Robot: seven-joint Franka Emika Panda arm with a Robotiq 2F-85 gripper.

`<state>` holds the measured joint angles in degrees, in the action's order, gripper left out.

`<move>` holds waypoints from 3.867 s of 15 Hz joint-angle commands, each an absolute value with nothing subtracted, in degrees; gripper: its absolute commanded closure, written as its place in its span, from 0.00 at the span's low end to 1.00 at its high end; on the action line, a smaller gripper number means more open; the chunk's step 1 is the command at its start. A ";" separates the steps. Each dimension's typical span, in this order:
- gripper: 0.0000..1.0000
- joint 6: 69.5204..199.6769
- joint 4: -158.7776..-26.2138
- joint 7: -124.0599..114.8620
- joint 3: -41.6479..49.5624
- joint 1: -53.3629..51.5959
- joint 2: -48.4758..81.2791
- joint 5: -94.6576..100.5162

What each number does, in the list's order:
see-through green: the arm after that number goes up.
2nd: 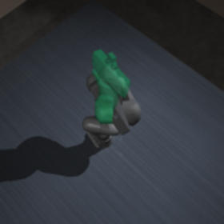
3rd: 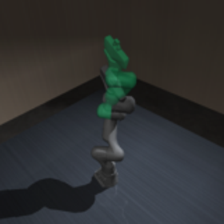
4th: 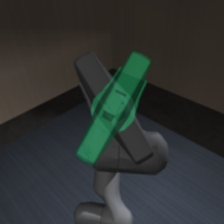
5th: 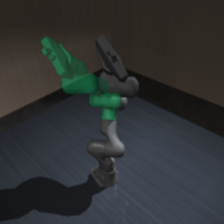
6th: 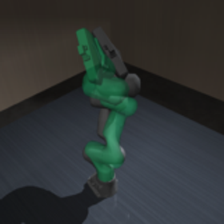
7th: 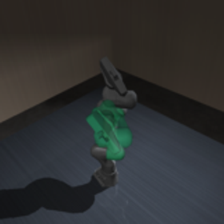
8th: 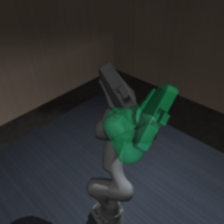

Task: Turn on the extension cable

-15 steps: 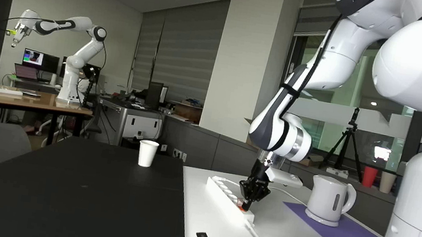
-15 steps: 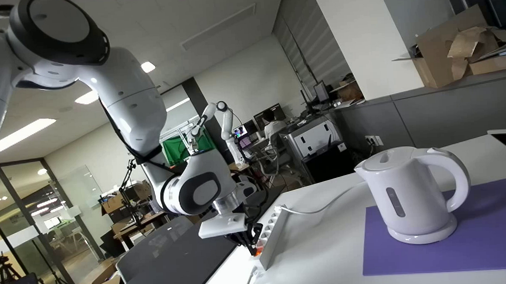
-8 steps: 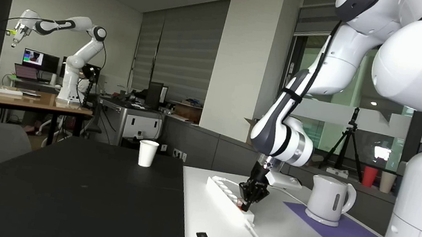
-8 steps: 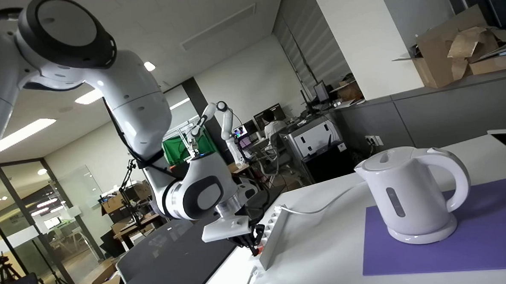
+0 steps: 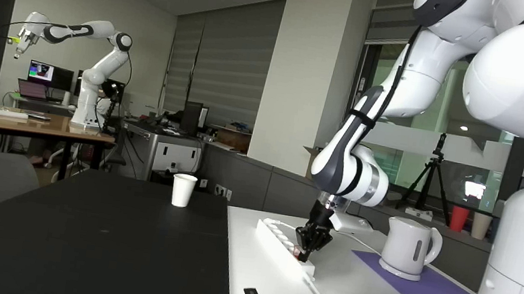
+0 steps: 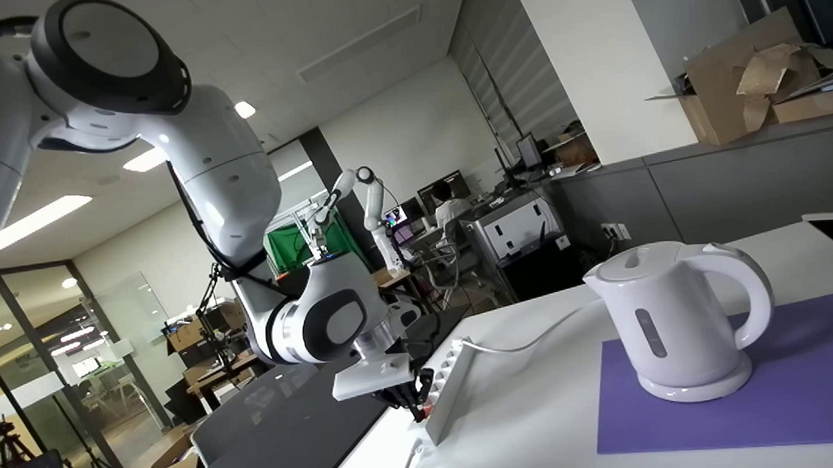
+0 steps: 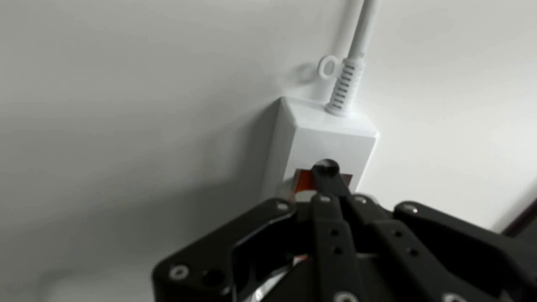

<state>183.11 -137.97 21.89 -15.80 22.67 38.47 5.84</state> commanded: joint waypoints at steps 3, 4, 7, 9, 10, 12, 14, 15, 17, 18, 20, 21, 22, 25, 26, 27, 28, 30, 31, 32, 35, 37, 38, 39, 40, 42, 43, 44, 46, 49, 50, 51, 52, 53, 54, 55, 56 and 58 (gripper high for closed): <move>1.00 183.96 -138.26 20.84 -8.56 11.63 40.40 11.35; 1.00 184.25 -138.46 21.11 -7.12 9.39 40.54 12.34; 1.00 184.14 -139.01 22.25 -4.20 4.45 40.59 15.17; 1.00 183.81 -139.49 24.00 -3.24 2.50 40.56 17.86; 1.00 183.74 -139.61 24.70 -2.88 1.78 40.56 19.12; 1.00 183.48 -139.87 26.20 -1.93 0.41 40.52 21.55; 1.00 182.45 -139.70 27.56 -1.31 -0.44 40.71 23.53; 1.00 181.71 -139.50 27.97 -0.82 -1.06 40.73 24.24; 1.00 180.02 -138.75 28.66 -0.49 -1.45 41.13 25.03; 1.00 179.16 -138.44 28.92 -0.38 -1.56 41.25 25.39; 1.00 178.13 -137.96 29.69 -0.37 -1.41 41.82 25.79; 1.00 177.58 -137.80 30.05 -0.41 -1.33 41.85 26.10; 1.00 176.45 -137.47 30.03 -0.57 -1.24 41.58 26.16; 1.00 174.48 -136.80 29.32 -2.48 0.47 39.58 24.68; 1.00 174.11 -136.79 29.24 -4.12 2.08 38.27 23.75; 1.00 173.41 -136.83 29.03 -5.62 3.44 36.83 22.73; 1.00 172.78 -136.88 28.77 -6.72 4.68 35.91 21.61; 1.00 171.04 -137.22 28.61 -9.31 7.41 33.57 19.08; 1.00 170.57 -137.37 28.53 -10.51 8.67 32.80 17.77; 1.00 170.11 -137.67 28.56 -11.74 9.96 31.83 16.46; 1.00 169.97 -138.13 28.61 -14.24 12.51 29.80 13.40; 1.00 169.50 -138.13 28.56 -15.03 13.30 28.49 11.93; 1.00 169.41 -138.10 28.47 -15.21 13.54 27.72 11.21; 1.00 169.13 -138.01 28.45 -15.40 13.76 27.02 10.52; 1.00 168.75 -138.12 28.55 -15.72 14.18 26.04 9.84; 1.00 167.27 -138.06 29.13 -16.63 15.34 24.39 7.95; 1.00 166.17 -137.90 29.56 -17.25 16.02 23.72 6.89; 1.00 163.69 -137.58 29.63 -16.90 15.78 22.78 6.19; 0.72 158.94 -136.85 30.61 -17.26 16.32 21.51 3.30; 0.53 155.14 -136.19 30.73 -15.66 15.28 19.67 -0.52; 0.46 153.85 -135.80 30.16 -14.93 14.76 19.15 -1.53; 0.40 152.79 -135.44 29.55 -14.08 14.17 18.68 -2.19; 0.33 152.05 -135.13 29.00 -13.15 13.58 18.24 -2.74; 0.27 151.48 -134.83 28.55 -12.23 12.96 17.95 -2.99; 0.20 150.81 -134.60 28.21 -11.34 12.38 17.62 -3.06; 0.13 150.40 -134.47 27.96 -10.47 11.82 17.36 -3.08; 0.07 150.07 -134.23 27.57 -9.64 11.26 17.21 -2.89; 0.00 149.41 -133.73 26.68 -8.19 10.17 17.07 -2.42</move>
<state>151.72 -134.67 29.47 -10.61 12.43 18.29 -2.39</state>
